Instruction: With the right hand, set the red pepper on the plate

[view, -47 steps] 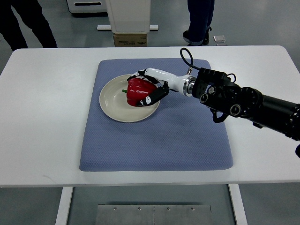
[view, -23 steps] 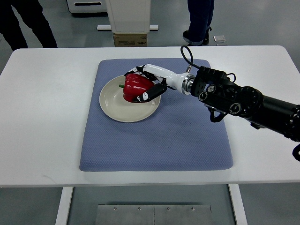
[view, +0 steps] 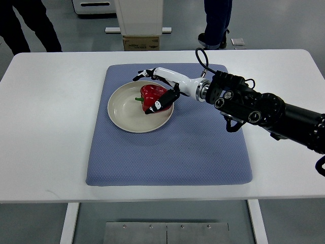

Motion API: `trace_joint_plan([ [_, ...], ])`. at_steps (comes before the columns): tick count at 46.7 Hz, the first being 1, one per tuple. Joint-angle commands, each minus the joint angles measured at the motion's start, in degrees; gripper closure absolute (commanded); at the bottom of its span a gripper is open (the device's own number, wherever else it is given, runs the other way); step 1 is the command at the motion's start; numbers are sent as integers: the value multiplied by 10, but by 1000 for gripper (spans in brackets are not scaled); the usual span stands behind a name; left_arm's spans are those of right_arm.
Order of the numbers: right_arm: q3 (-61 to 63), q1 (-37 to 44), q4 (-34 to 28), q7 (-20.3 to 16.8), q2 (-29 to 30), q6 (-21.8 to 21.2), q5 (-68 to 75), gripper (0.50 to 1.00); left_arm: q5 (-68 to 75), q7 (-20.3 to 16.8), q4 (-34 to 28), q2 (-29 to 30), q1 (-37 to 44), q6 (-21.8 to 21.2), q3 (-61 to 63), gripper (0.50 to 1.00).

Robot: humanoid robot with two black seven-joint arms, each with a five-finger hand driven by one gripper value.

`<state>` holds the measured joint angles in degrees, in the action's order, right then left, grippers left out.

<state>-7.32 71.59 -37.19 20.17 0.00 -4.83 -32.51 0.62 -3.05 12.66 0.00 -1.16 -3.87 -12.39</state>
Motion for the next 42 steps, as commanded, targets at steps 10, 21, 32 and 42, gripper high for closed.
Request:
trace_joint_plan([
  [10,56,-9,18,-5,0,0,1,502,0,1,0,0,0,0,0,500],
  [21,153,-50,19,-5,0,14,16,500,0,0,0,0,-1,1,0,500],
  [32,221,-87,34,-5,0,23,40,500,0,0,0,0,-1,0,0,500],
  [42,254,-119,63,0,-29,24,89,500,0,0,0,0,-1,0,0,500],
])
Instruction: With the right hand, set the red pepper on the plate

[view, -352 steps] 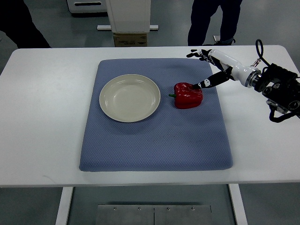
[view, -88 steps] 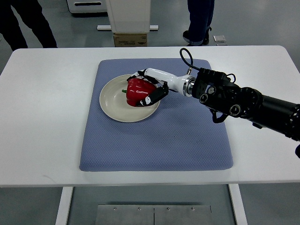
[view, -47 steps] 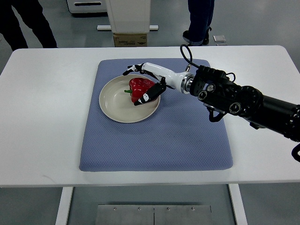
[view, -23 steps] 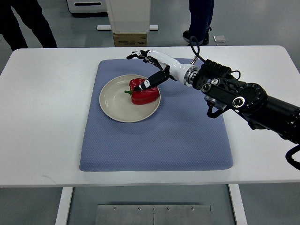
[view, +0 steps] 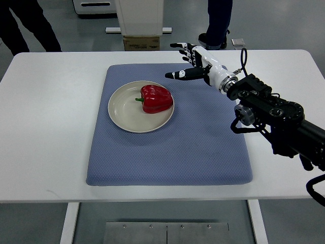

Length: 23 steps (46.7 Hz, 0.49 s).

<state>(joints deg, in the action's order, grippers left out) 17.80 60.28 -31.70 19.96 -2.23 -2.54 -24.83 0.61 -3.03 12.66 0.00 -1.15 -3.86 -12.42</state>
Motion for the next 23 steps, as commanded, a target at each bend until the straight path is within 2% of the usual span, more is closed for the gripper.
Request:
trace_joint_plan([
  [1,3,-7,11,3,-8,1,14,500,0,0,0,0,0,0,0,500],
  [9,4,-14,31,3,-28,28,55,500,0,0,0,0,0,0,0,500],
  [23,4,-26,54,3,-47,29,116,500,0,0,1,0,0,0,0,500],
])
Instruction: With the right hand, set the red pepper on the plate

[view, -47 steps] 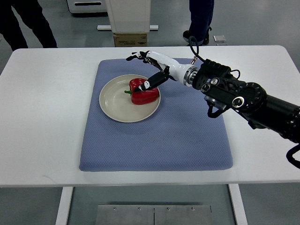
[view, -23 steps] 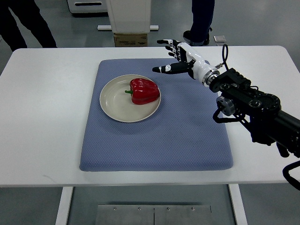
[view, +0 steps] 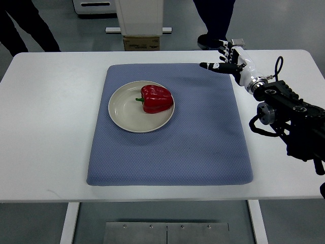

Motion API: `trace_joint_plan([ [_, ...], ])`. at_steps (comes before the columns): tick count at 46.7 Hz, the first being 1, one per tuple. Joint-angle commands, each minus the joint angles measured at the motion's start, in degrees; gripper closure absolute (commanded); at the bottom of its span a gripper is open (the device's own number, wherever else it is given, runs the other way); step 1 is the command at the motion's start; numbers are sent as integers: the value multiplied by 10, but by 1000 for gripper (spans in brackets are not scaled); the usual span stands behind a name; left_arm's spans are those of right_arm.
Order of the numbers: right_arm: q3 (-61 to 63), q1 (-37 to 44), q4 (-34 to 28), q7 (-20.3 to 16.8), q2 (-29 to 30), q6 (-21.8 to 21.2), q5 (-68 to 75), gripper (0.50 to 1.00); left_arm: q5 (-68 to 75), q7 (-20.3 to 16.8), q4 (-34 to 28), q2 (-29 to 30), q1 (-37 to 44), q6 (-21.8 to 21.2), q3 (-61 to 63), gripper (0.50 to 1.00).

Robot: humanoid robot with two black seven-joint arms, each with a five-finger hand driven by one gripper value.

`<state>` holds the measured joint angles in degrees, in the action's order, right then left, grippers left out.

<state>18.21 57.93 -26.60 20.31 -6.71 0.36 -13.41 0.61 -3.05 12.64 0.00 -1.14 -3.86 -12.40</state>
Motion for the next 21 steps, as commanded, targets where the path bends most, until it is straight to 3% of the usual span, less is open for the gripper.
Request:
trace_joint_plan([
  [1,0,-4,4,-1,-3,0,2,500,0,1,0,0,0,0,0,500],
  [21,0,-16,4,-3,-12,0,3,500,0,1,0,0,-1,0,0,500],
])
